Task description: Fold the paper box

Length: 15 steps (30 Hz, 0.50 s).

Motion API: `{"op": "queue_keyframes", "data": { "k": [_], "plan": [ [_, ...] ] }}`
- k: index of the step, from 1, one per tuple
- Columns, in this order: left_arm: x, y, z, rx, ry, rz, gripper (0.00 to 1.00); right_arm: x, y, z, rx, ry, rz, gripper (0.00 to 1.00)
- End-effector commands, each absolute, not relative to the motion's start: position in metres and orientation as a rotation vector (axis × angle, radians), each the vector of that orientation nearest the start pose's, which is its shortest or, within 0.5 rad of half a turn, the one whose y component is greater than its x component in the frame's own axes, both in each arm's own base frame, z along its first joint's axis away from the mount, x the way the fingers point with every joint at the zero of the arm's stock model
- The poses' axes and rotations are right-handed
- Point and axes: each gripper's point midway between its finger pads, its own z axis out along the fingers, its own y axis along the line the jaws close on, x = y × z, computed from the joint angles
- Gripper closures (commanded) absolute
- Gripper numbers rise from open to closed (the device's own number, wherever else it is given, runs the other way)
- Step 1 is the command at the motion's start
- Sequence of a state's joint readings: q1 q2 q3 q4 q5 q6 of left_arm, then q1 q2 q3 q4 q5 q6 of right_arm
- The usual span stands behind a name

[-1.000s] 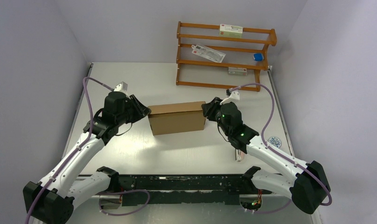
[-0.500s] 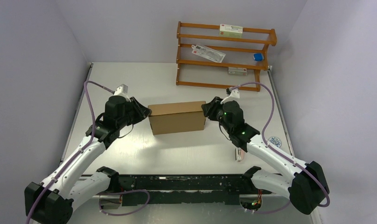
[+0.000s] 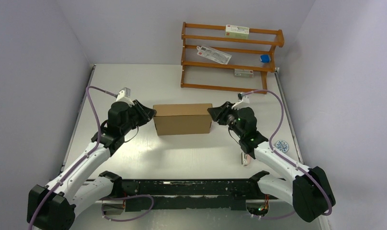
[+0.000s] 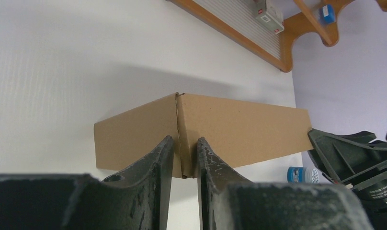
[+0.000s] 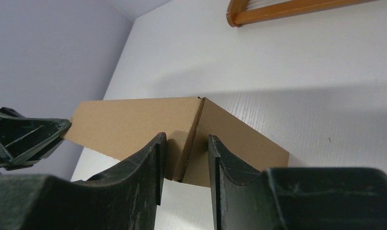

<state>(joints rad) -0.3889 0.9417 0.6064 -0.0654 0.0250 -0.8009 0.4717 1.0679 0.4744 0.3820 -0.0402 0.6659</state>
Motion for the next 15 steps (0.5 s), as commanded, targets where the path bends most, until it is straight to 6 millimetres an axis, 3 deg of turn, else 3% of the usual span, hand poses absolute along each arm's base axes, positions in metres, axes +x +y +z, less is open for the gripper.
{"op": "queue_keyframes", "data": {
  "k": [1, 5, 10, 15],
  "plan": [
    [0.238, -0.124, 0.055, -0.480, 2.449, -0.528, 0.79, 0.262, 0.166, 0.055, 0.160, 2.257, 0.723, 0.66],
    [0.238, -0.121, 0.044, -0.523, 2.468, -0.553, 0.83, 0.259, 0.155, 0.038, 0.217, 2.306, 0.717, 0.71],
    [0.230, -0.116, 0.028, -0.557, 2.519, -0.530, 0.89, 0.255, 0.132, 0.012, 0.334, 2.445, 0.552, 0.74],
    [0.224, -0.103, 0.021, -0.532, 2.558, -0.419, 0.93, 0.257, 0.145, 0.029, 0.292, 2.397, 0.661, 0.75]
  ]
}}
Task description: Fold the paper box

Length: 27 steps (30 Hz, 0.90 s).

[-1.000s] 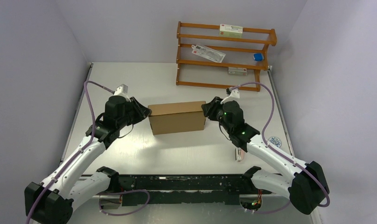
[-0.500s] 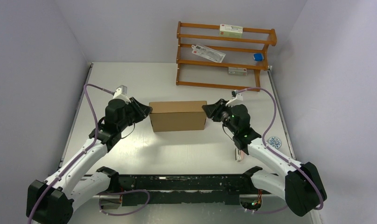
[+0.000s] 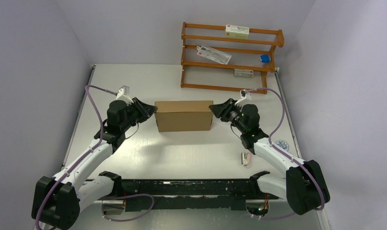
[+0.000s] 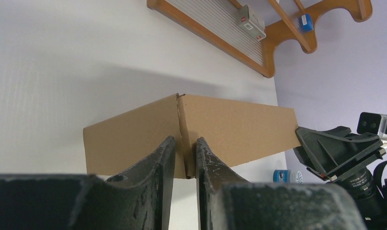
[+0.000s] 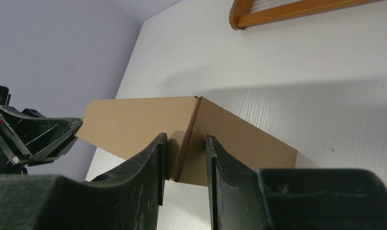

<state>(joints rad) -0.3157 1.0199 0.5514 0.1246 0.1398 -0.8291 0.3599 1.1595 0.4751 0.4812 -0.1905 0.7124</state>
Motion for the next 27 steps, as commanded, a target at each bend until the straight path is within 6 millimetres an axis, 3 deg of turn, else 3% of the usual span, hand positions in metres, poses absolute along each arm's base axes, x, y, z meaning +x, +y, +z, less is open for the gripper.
{"op": "queue_keyframes", "data": {
  "k": [1, 6, 11, 15, 19, 23, 27],
  "plan": [
    [0.224, -0.100, 0.022, -0.522, 2.556, -0.388, 0.94, 0.257, 0.149, 0.034, 0.272, 2.391, 0.691, 0.75],
    [0.222, -0.088, 0.029, -0.440, 2.534, -0.207, 0.95, 0.258, 0.172, 0.051, 0.153, 2.372, 0.845, 0.75],
    [0.223, -0.085, 0.031, -0.391, 2.545, -0.120, 0.95, 0.261, 0.183, 0.063, 0.038, 2.335, 0.910, 0.74],
    [0.226, -0.091, 0.031, -0.376, 2.544, -0.154, 0.95, 0.271, 0.181, 0.075, 0.020, 2.324, 0.915, 0.68],
    [0.237, -0.109, 0.043, -0.383, 2.480, -0.297, 0.95, 0.273, 0.179, 0.088, 0.017, 2.283, 1.026, 0.64],
    [0.238, -0.122, 0.039, -0.414, 2.487, -0.420, 0.95, 0.267, 0.173, 0.078, 0.042, 2.300, 1.080, 0.64],
    [0.234, -0.118, 0.027, -0.445, 2.525, -0.444, 0.95, 0.257, 0.167, 0.056, 0.076, 2.345, 1.077, 0.69]
  ]
}}
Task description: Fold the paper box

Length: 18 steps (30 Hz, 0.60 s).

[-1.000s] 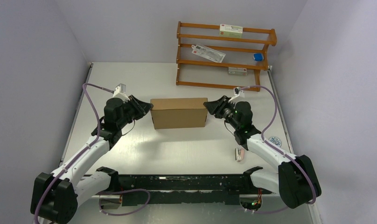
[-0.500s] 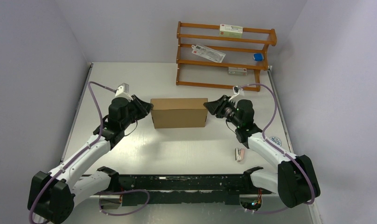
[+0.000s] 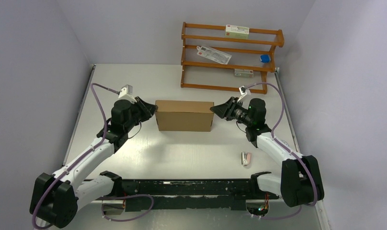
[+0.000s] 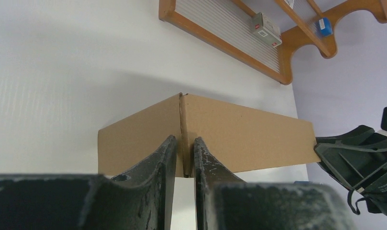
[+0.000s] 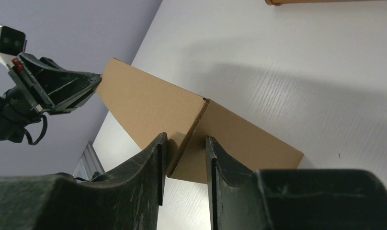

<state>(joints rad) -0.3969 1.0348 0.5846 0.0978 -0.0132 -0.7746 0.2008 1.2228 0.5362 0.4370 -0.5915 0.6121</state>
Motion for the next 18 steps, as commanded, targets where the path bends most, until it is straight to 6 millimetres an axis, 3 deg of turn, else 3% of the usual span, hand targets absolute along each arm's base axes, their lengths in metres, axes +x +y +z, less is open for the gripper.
{"op": "queue_keyframes", "data": {
  "k": [1, 9, 18],
  "plan": [
    [0.234, -0.117, 0.026, -0.456, 2.525, -0.452, 0.95, 0.255, 0.166, 0.051, 0.085, 2.357, 1.069, 0.71],
    [0.239, -0.121, 0.033, -0.460, 2.491, -0.540, 0.94, 0.244, 0.131, 0.005, 0.166, 2.491, 0.770, 0.88],
    [0.262, -0.137, 0.077, -0.401, 2.365, -0.794, 0.83, 0.247, 0.134, 0.009, 0.147, 2.469, 0.792, 0.90]
  ]
}}
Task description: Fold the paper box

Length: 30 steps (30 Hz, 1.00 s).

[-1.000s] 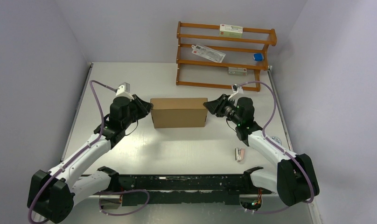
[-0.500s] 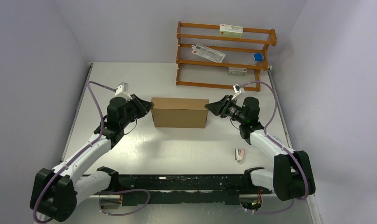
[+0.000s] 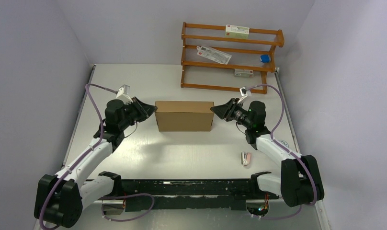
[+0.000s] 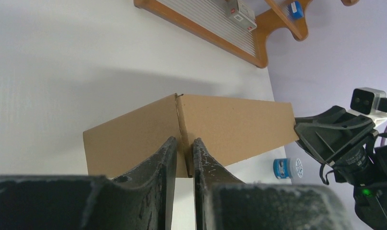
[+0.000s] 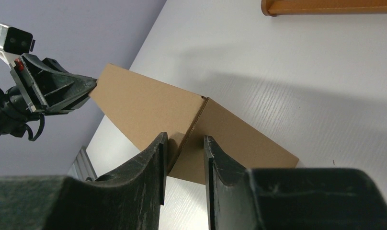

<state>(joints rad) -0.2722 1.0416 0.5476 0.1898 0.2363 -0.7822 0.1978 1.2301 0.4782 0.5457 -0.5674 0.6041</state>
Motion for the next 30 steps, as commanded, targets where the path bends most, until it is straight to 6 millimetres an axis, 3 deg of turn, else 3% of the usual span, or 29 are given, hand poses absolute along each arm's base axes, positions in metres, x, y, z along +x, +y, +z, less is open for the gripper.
{"op": "queue_keyframes", "data": {
  "k": [1, 5, 10, 16, 24, 27, 30],
  "plan": [
    [0.261, -0.137, 0.077, -0.398, 2.371, -0.805, 0.83, 0.247, 0.135, 0.010, 0.144, 2.466, 0.798, 0.90],
    [0.248, -0.134, 0.060, -0.380, 2.450, -0.794, 0.85, 0.248, 0.136, 0.012, 0.146, 2.463, 0.807, 0.91],
    [0.227, -0.105, 0.022, -0.422, 2.595, -0.490, 0.88, 0.246, 0.136, 0.008, 0.125, 2.482, 0.757, 0.92],
    [0.221, -0.107, 0.021, -0.364, 2.624, -0.270, 0.94, 0.244, 0.145, 0.003, 0.089, 2.520, 0.665, 0.93],
    [0.217, -0.108, 0.016, -0.434, 2.583, -0.334, 0.94, 0.237, 0.149, -0.001, 0.126, 2.541, 0.708, 0.96],
    [0.225, -0.118, 0.027, -0.416, 2.548, -0.411, 0.86, 0.245, 0.153, 0.013, 0.108, 2.504, 0.729, 0.89],
    [0.241, -0.128, 0.054, -0.383, 2.464, -0.488, 0.78, 0.263, 0.157, 0.041, 0.075, 2.421, 0.733, 0.77]
  ]
}}
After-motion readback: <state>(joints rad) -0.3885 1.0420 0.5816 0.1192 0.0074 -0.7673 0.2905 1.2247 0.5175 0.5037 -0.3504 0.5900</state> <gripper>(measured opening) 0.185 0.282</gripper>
